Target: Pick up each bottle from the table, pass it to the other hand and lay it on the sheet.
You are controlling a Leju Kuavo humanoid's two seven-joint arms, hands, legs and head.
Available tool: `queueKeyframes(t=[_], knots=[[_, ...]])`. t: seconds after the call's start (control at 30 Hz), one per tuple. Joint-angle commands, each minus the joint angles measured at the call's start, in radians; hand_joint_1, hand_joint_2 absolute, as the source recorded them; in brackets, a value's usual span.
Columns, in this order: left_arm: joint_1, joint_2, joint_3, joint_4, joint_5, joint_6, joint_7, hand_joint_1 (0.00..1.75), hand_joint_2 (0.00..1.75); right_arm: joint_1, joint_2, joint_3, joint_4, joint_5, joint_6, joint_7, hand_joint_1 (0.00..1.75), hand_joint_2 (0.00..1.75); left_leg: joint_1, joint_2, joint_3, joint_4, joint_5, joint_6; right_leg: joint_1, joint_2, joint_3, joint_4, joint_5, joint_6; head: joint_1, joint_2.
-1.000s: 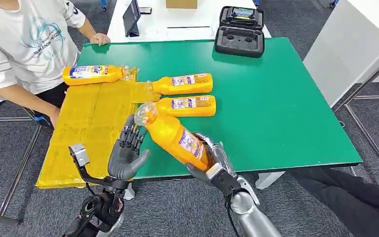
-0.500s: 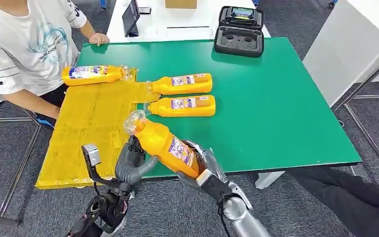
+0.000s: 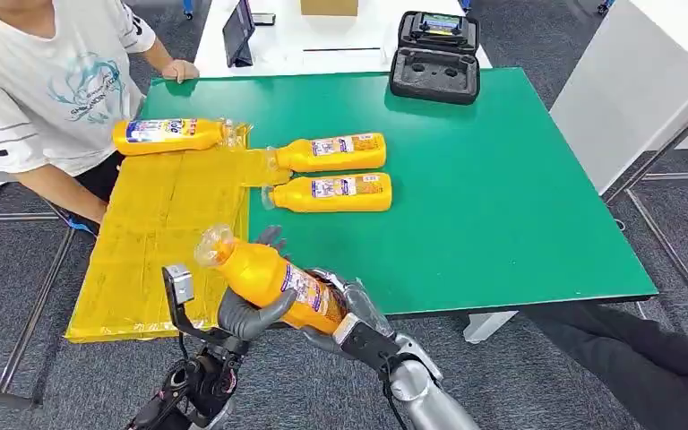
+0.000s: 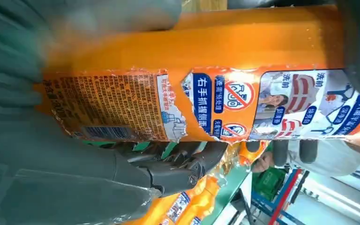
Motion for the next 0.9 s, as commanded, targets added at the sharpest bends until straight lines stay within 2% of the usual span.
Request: queueKeyframes(t=[0.03,0.27,0.37,0.4,0.43,0.77,0.8,0.87,0.9], knots=[[-0.037,0.018,-0.036,0.025,0.008,-0.010,-0.001,0.00,1.75,-0.047,-0.004,0.018,0.110,0.001,0.005,0.005,1.75,1.75,0.000,0.000,0.004,-0.001,-0.001,-0.001,0.001,-0.001,0.004,-0.001,-0.001,0.000,0.000,0.000],[-0.037,0.004,-0.018,0.015,0.029,-0.004,-0.006,0.00,1.75,-0.051,0.000,0.027,0.130,0.006,0.010,0.008,1.75,1.75,0.000,0.001,0.006,-0.001,-0.002,-0.001,0.001,-0.001,0.006,-0.001,-0.002,-0.001,0.000,0.000],[-0.022,0.007,-0.017,-0.004,0.045,-0.011,-0.010,0.00,1.75,-0.062,0.003,0.033,0.141,0.006,0.014,0.005,1.75,1.75,0.000,0.001,0.003,-0.001,-0.001,-0.001,0.000,0.000,0.002,-0.001,-0.001,0.000,0.000,0.000],[-0.018,0.009,-0.019,-0.014,0.044,-0.013,-0.015,1.36,1.75,-0.065,0.003,0.032,0.143,0.004,0.017,0.002,1.75,1.75,0.000,0.002,0.005,-0.001,-0.002,-0.001,0.000,0.000,0.005,-0.001,-0.001,0.000,0.000,0.000],[-0.017,0.010,-0.018,-0.016,0.044,-0.014,-0.016,1.64,1.75,-0.066,0.003,0.033,0.143,0.004,0.017,0.002,1.75,1.75,0.000,0.002,0.004,-0.001,-0.002,-0.001,0.000,0.000,0.003,-0.001,-0.001,0.000,0.000,0.000],[-0.015,0.009,-0.019,-0.016,0.044,-0.014,-0.016,1.64,1.75,-0.068,0.003,0.032,0.142,0.004,0.017,0.003,1.75,1.75,0.000,0.001,0.003,-0.001,-0.001,-0.001,0.000,0.000,0.003,-0.001,-0.001,0.000,0.000,0.000],[-0.017,0.014,-0.026,-0.019,0.036,-0.017,-0.018,1.75,1.75,-0.067,0.003,0.031,0.137,0.000,0.019,0.000,1.75,1.75,0.000,0.001,0.006,-0.001,-0.002,-0.001,0.000,0.000,0.006,-0.001,-0.002,0.000,0.000,0.000],[-0.018,0.015,-0.033,-0.008,0.015,-0.012,-0.020,1.75,1.75,-0.071,0.001,0.029,0.134,-0.005,0.023,-0.001,1.75,1.75,0.000,0.000,0.002,-0.001,-0.001,-0.001,0.000,0.000,0.002,-0.001,-0.001,0.000,0.000,0.000],[-0.018,0.015,-0.033,-0.008,0.015,-0.012,-0.020,1.75,1.75,-0.071,0.001,0.029,0.134,-0.005,0.023,-0.001,1.73,1.75,0.000,0.001,0.006,-0.001,-0.002,-0.001,0.000,0.000,0.006,-0.001,-0.002,0.000,0.000,0.000]])
